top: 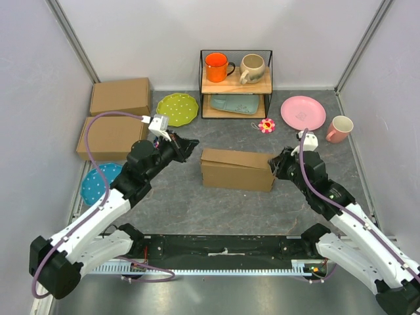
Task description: Fold the paper box
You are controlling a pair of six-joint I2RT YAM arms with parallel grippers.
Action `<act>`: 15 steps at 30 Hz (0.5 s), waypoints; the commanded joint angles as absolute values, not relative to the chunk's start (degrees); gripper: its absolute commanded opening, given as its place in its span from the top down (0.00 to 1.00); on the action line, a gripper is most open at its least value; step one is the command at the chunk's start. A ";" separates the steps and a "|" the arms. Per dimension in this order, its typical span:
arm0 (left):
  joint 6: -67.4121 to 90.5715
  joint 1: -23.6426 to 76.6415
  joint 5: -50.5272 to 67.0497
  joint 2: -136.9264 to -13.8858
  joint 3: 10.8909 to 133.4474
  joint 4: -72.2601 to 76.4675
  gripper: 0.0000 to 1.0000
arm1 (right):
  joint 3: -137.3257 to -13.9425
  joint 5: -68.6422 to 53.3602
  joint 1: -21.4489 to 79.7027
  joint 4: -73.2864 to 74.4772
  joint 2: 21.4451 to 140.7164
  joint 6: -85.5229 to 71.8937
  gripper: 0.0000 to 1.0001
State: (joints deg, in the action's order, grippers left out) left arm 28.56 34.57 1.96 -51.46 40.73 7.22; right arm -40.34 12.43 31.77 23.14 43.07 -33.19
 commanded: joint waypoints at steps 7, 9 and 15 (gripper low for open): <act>40.07 30.41 23.55 -62.39 31.49 26.09 0.94 | -35.86 8.26 31.82 27.86 41.48 -32.08 0.69; 40.43 30.32 23.82 -63.89 29.98 25.32 0.95 | -36.21 8.17 31.82 27.86 41.66 -32.17 0.69; 40.51 29.36 25.40 -65.22 29.45 25.65 0.98 | -38.67 7.82 31.82 27.60 43.15 -31.99 0.69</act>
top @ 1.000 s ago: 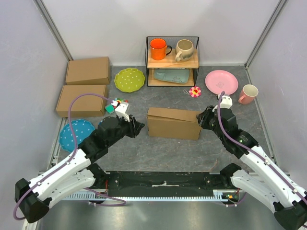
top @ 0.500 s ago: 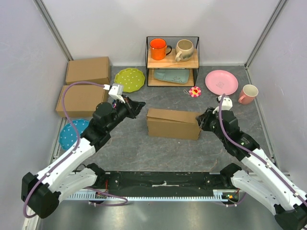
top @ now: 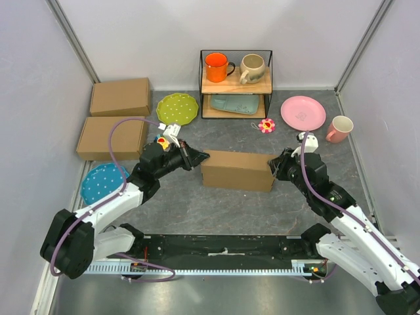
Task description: Fold the paper box
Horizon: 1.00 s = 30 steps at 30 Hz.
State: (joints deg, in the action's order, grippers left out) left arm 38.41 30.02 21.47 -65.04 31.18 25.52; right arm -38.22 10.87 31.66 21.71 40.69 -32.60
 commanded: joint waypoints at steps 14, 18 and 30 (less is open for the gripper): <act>45.88 28.74 24.96 -62.58 36.92 26.72 0.91 | -43.51 6.07 31.82 21.62 44.82 -33.05 0.61; 45.71 28.92 26.45 -65.30 30.78 25.67 0.91 | -39.12 4.83 31.90 22.50 45.01 -33.92 0.63; 40.52 32.95 25.06 -61.98 25.94 19.43 0.94 | -34.56 1.68 31.90 26.72 41.58 -34.36 0.66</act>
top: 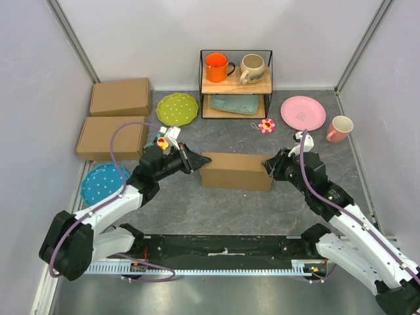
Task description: Fold the paper box
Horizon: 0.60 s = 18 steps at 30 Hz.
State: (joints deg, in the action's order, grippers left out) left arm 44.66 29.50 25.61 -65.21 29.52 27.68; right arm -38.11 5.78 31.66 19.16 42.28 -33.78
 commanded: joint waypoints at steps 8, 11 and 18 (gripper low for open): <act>40.25 46.93 11.61 -36.53 10.56 16.10 0.98 | -26.19 -6.76 32.52 25.83 23.85 -39.29 0.58; 40.51 47.72 7.31 -26.14 7.56 11.71 0.91 | -27.59 -7.21 32.43 26.54 19.53 -39.37 0.47; 42.27 47.64 -8.42 -8.70 11.68 0.45 0.58 | -34.62 0.85 32.43 26.72 15.20 -40.87 0.29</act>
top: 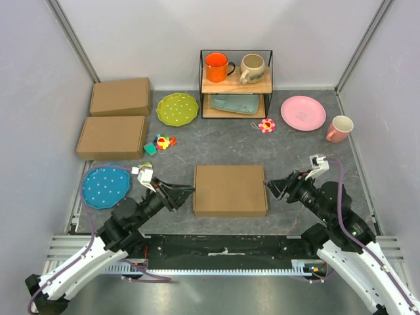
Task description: Fold the paper box
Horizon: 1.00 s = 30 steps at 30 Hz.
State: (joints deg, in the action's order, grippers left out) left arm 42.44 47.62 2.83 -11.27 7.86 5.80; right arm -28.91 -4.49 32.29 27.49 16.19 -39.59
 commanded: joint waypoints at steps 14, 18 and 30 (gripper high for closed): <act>56.25 47.64 -15.12 -39.80 13.98 -1.88 0.34 | -23.56 7.28 32.43 19.96 39.46 -43.86 0.19; 55.55 47.55 -13.80 -45.86 12.39 5.17 0.34 | -21.54 6.33 32.43 15.74 44.02 -42.54 0.20; 48.79 47.29 -24.94 -39.22 21.79 -7.81 0.34 | -28.11 16.68 32.43 21.25 39.04 -41.49 0.19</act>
State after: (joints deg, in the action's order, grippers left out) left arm 53.06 47.59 -14.96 -48.01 15.75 -0.54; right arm -21.52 8.27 32.45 16.45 45.76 -42.70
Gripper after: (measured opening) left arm 0.654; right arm 0.800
